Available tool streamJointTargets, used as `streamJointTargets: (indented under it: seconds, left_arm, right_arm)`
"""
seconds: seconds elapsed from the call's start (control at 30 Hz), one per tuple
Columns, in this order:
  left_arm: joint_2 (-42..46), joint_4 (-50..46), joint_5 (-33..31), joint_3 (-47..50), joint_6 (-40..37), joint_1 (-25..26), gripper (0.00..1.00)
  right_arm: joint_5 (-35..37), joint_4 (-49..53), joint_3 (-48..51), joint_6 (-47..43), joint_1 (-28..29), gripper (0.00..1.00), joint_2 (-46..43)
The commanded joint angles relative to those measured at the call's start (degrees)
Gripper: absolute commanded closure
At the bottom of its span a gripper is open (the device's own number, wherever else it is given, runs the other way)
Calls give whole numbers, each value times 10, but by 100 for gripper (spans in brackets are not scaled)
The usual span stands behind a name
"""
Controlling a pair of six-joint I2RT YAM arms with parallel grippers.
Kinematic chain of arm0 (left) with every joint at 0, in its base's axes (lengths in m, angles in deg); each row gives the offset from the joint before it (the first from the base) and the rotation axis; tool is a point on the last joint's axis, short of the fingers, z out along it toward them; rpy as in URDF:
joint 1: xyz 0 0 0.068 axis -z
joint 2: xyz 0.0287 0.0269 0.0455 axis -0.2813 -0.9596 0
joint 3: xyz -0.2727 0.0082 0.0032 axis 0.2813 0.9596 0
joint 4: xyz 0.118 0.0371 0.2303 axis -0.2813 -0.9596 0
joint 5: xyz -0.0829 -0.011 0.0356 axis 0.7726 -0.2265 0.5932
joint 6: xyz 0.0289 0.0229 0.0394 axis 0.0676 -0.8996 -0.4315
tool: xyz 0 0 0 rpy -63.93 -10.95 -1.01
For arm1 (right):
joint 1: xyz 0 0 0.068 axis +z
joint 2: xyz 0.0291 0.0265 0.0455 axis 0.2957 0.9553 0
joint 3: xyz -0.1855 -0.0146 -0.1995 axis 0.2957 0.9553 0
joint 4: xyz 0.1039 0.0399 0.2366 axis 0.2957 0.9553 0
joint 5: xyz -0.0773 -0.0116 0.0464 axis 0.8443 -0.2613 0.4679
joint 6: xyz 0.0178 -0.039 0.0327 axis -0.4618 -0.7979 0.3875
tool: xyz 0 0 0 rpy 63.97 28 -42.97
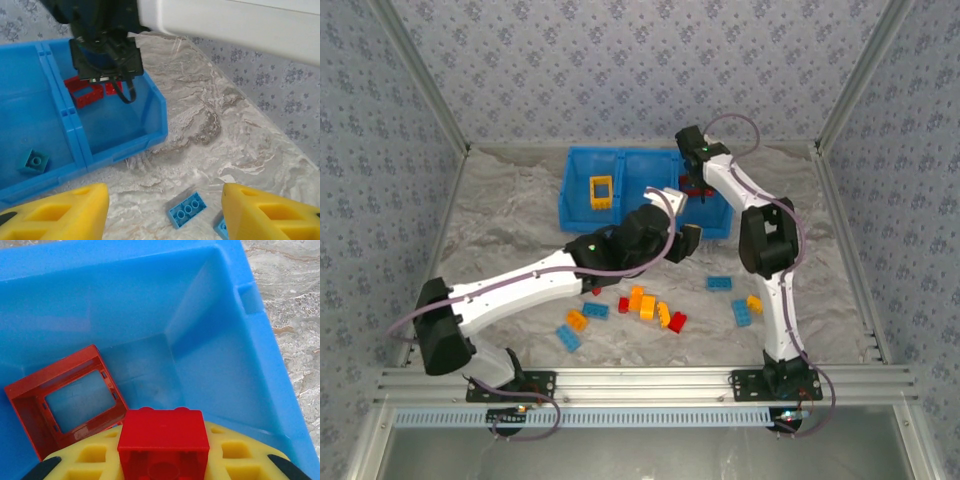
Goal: Sort the legos into containers by color
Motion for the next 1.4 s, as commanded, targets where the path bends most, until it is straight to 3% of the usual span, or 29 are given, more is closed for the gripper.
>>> streamJointTargets:
  seconds: [0.0,0.23,0.57,0.7,0.8,0.9,1.0,1.1,1.2,1.37]
  left_arm:
    - [-29,-14,-46,-41,-33,16,39]
    - [-28,-21,-53,-45,-39,30,39]
    - [63,-61,-87,15,-12,32,38]
    - [100,-126,-113,34,35,30,38]
    - [132,-213,-116,57,118,8,39]
    - [179,-273,-80,115,177,-24,40]
    - [232,-323,-38,184,192,-46,40]
    - [272,-371,-1,243,193,-54,37]
    - [304,-438,14,286,263,-77,33]
    - [357,-405,96,361,417,-143,35]
  right_arm:
    - [14,35,-33,-9,-6,80,18]
    - [32,55,-56,-15,-5,72,37]
    - [49,57,-60,-26,15,41,-22]
    - [60,58,-61,-26,30,39,-77]
    - [77,50,-39,-24,52,40,-146]
    - [85,11,45,-27,88,40,-245]
    - [43,-70,195,-52,149,40,-373]
    - [6,-163,366,-90,243,30,-497]
    - [-48,-207,490,-75,324,31,-590]
    - [-95,-254,640,-31,433,33,-654]
